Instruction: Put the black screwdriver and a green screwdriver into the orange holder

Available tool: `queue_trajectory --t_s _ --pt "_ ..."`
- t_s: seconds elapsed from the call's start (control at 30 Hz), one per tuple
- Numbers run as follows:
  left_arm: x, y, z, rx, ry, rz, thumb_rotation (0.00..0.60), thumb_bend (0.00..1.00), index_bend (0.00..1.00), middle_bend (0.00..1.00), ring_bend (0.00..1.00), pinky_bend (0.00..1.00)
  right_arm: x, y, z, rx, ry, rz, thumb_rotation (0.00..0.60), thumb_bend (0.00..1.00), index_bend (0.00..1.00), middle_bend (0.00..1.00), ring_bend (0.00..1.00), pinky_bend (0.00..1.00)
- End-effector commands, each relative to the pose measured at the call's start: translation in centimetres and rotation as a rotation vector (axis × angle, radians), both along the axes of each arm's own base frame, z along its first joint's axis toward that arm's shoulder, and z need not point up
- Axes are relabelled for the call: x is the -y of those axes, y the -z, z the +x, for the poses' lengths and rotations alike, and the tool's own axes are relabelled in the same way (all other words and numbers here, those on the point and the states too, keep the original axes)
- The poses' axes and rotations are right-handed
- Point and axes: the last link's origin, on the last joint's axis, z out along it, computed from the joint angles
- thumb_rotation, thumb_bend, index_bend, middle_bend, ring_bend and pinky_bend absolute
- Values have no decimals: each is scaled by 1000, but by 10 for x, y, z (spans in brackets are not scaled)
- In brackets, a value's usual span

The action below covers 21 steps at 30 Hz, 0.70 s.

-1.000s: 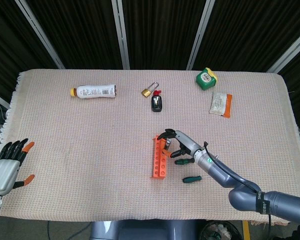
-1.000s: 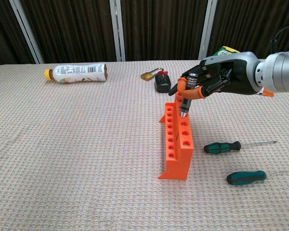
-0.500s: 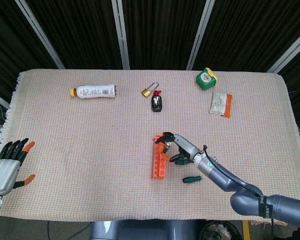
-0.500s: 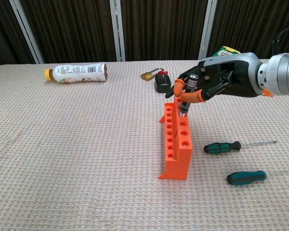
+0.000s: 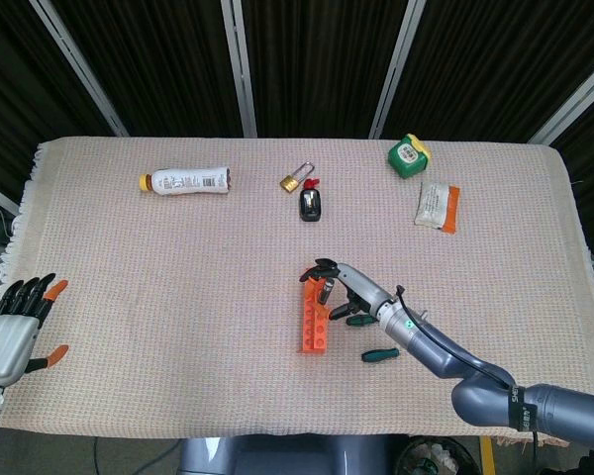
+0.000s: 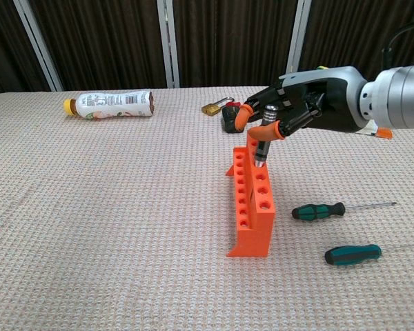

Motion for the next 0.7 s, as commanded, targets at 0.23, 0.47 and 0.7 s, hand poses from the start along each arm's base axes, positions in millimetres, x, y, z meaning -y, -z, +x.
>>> queue_trajectory --t_s 0.23,0.47,0.7 --pt "-1 0 -1 1 -2 -2 600 191 88 0 0 0 4 -9 -2 2 18 -33 600 403 470 234 0 0" --pt "-1 -1 0 6 1 0 600 191 88 0 0 0 2 -21 -3 26 26 -59 600 403 467 235 24 0" --pt "-1 0 1 9 6 -3 600 190 88 0 0 0 -3 -26 -4 51 34 -59 600 403 467 243 83 65"
